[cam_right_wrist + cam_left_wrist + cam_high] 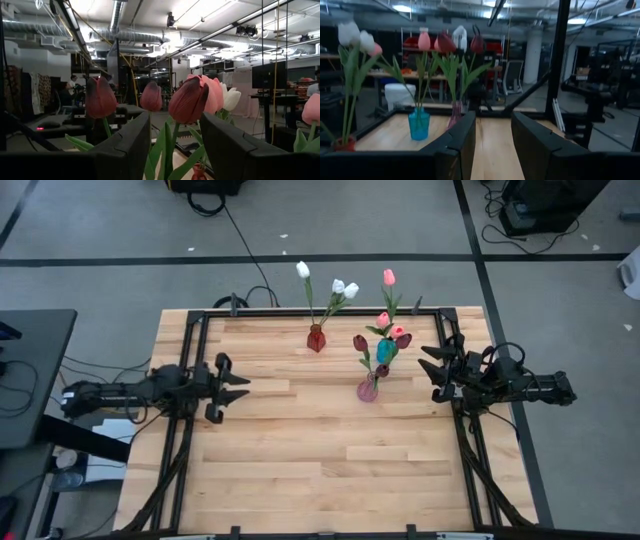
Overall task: Sort flowers into vase by color
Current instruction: Return to Home Position
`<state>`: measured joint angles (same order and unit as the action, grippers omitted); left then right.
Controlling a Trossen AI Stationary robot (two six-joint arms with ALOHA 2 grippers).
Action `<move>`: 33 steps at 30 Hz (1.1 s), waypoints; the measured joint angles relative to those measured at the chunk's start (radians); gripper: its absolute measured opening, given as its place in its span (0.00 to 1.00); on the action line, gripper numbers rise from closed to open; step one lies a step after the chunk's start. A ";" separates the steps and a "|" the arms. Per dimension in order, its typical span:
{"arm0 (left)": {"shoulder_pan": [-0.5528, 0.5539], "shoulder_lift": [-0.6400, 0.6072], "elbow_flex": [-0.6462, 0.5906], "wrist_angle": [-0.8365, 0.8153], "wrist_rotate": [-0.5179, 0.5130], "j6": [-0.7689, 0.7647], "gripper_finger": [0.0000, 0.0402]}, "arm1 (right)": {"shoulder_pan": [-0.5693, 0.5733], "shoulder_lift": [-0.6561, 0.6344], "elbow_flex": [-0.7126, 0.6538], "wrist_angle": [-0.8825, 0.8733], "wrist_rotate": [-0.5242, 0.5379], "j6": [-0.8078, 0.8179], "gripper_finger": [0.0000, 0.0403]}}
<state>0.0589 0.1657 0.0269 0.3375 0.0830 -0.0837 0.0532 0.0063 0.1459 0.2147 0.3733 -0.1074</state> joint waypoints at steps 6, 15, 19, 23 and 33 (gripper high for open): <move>0.000 -0.010 0.001 0.049 0.000 0.000 0.33 | 0.000 0.000 0.000 0.000 0.000 0.000 0.46; 0.000 -0.009 0.001 0.045 0.000 0.000 0.33 | 0.000 0.000 0.000 0.000 0.000 0.000 0.46; 0.000 -0.009 0.001 0.046 0.000 0.000 0.33 | 0.000 0.000 0.000 0.000 0.000 0.000 0.46; 0.000 -0.009 0.001 0.046 0.000 0.000 0.33 | 0.000 0.000 0.000 0.000 0.000 0.000 0.46; 0.000 -0.009 0.001 0.046 0.000 0.000 0.33 | 0.000 0.000 0.000 0.000 0.000 0.000 0.46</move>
<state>0.0589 0.1562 0.0277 0.3836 0.0826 -0.0837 0.0532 0.0063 0.1459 0.2149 0.3733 -0.1074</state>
